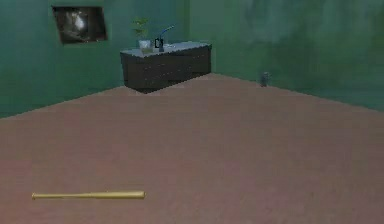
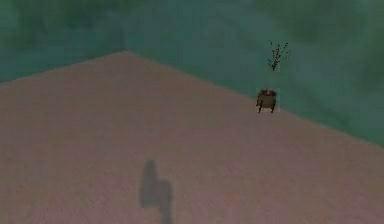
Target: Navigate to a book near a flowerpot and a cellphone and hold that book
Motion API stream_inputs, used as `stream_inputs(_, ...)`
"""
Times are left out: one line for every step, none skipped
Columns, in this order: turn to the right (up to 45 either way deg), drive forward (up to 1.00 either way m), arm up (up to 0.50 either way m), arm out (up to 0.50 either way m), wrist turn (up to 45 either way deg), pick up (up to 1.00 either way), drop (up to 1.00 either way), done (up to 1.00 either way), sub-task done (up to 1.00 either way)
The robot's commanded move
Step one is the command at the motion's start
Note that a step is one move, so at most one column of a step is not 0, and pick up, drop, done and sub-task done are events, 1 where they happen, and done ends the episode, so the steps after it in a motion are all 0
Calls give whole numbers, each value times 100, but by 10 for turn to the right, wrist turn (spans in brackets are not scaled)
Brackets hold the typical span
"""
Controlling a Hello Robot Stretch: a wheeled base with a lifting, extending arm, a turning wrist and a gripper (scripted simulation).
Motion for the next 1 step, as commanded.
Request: stream_inputs(0, 100, 0, 0, 0, 0, 0, 0, 0)
